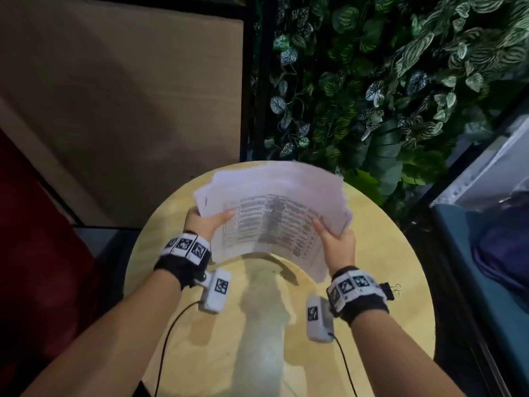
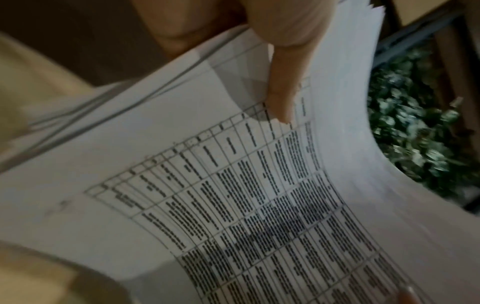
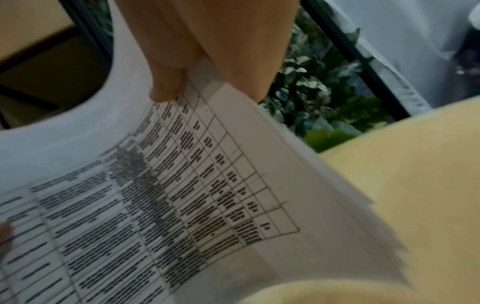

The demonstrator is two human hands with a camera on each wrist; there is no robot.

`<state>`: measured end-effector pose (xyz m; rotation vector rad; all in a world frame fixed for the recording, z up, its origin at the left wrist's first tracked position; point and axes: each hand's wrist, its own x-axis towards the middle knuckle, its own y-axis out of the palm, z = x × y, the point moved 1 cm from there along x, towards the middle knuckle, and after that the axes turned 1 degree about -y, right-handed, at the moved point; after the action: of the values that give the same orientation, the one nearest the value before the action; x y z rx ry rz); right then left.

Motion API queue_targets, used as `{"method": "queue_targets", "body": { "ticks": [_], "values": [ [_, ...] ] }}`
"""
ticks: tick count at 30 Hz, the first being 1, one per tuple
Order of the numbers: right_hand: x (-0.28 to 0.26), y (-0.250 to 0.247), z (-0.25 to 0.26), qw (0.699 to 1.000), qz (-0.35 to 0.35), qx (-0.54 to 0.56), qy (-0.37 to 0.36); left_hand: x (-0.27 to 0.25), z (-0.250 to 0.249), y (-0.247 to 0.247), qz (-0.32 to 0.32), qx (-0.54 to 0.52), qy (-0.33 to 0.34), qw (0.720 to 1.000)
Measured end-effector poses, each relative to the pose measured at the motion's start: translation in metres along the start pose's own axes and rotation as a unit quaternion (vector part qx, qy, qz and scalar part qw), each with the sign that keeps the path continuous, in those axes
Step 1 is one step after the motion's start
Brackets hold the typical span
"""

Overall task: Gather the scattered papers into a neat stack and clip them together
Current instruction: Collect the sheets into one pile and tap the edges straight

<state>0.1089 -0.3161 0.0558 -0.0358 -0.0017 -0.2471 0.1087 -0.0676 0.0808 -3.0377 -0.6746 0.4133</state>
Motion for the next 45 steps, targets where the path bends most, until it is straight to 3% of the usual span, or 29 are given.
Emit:
{"method": "queue_targets", "body": {
  "ticks": [5, 12, 17, 22, 26, 31, 39, 45],
  "values": [
    [-0.016, -0.011, -0.028, 0.998, 0.001, -0.025, 0.057, -0.005, 0.034, -0.011, 0.036, 0.028, -0.054, 0.997],
    [-0.016, -0.013, -0.022, 0.997, -0.022, 0.006, 0.075, 0.002, 0.033, -0.013, 0.043, 0.051, -0.037, 0.997],
    [-0.018, -0.004, -0.003, 0.984, -0.172, 0.042, 0.013, 0.008, 0.036, -0.021, 0.065, 0.102, -0.023, 0.992],
    [-0.014, 0.011, 0.01, 0.964, -0.252, 0.057, 0.057, 0.007, 0.04, -0.024, 0.094, 0.113, -0.018, 0.989],
    [-0.013, 0.009, 0.008, 0.959, -0.266, 0.053, 0.078, 0.008, 0.041, -0.031, 0.133, 0.128, 0.001, 0.983],
    [-0.014, 0.012, 0.017, 0.968, -0.249, 0.024, 0.021, 0.01, 0.044, -0.035, 0.143, 0.125, -0.003, 0.982],
    [-0.011, 0.013, 0.011, 0.961, -0.276, -0.012, 0.026, 0.017, 0.05, -0.039, 0.164, 0.123, -0.022, 0.979],
    [-0.013, 0.007, 0.007, 0.976, -0.212, -0.035, -0.027, 0.014, 0.047, -0.035, 0.186, 0.088, -0.016, 0.978]
  ]
}}
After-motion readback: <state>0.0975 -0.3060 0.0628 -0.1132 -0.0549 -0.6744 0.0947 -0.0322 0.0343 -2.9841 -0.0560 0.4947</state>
